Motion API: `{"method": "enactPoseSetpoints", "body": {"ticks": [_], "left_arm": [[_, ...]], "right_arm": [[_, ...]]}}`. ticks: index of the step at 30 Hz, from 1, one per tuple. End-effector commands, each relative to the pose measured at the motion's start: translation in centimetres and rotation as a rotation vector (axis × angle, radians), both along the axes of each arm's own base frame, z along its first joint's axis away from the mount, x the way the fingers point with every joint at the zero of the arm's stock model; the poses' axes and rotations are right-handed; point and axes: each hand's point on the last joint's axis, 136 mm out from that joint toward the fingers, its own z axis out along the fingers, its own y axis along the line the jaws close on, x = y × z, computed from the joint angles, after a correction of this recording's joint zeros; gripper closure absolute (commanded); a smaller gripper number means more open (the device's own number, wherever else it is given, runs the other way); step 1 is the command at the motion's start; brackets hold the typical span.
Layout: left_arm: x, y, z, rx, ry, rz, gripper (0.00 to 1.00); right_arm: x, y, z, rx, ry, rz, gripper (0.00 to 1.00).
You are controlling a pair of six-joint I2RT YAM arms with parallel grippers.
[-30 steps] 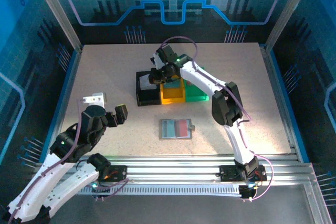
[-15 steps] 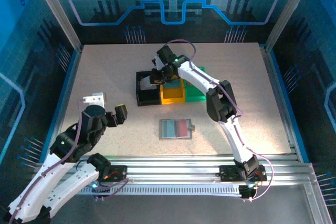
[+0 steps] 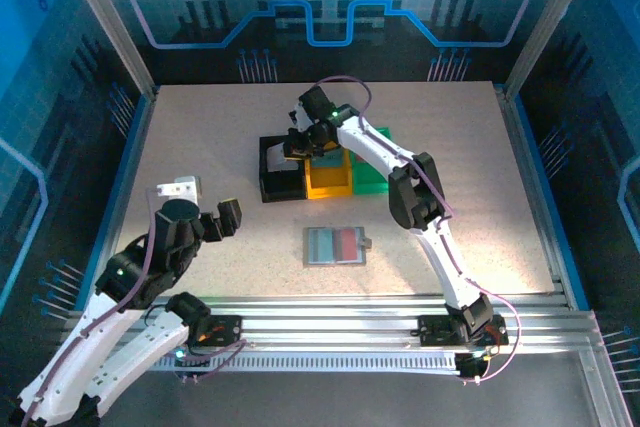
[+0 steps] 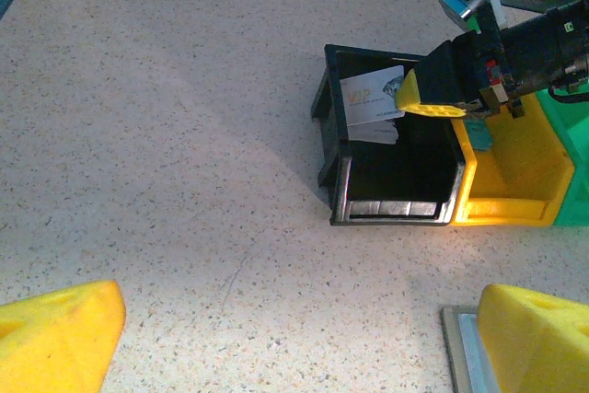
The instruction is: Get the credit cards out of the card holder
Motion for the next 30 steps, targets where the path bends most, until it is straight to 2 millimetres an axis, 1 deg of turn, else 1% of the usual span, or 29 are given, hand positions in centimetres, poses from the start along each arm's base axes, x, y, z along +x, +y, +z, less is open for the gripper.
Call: {"method": "enactPoseSetpoints", "body": {"ticks": [1,8,17,21,27,30], "left_arm": [[0.4,-0.2,0.0,-0.003,-0.013,-0.012,0.01],[0.5,-0.2,-0.1,-0.007,-0.007,-0.01,0.01],[0.6,-0.2,-0.2,-0.01,-0.003,-0.012,0.01],[0.6,-0.2,-0.2,-0.008,-0.002,-0.011,0.01],[0.6,-0.3,-0.3,-0.011,0.0,-0.012,0.01],[0.6,-0.3,-0.3,-0.011,-0.001,-0.014,0.01]], "right_arm": [[0.5,-0.3,-0.7,0.002,0.032,-0.01,1.0],[0.4,0.1,-0.9,0.006,0.048,0.007,1.0],[0.6,-0.2,-1.7,-0.011,0.059,0.0,1.0],[0.6,-0.5,-2.0,-0.02,0.067,-0.007,0.98],[0.8,-0.9,-2.0,-0.024,0.068,-0.015,0.9],[0.8,-1.0,-2.0,-0.029,0.067,-0.016,0.88]]}}
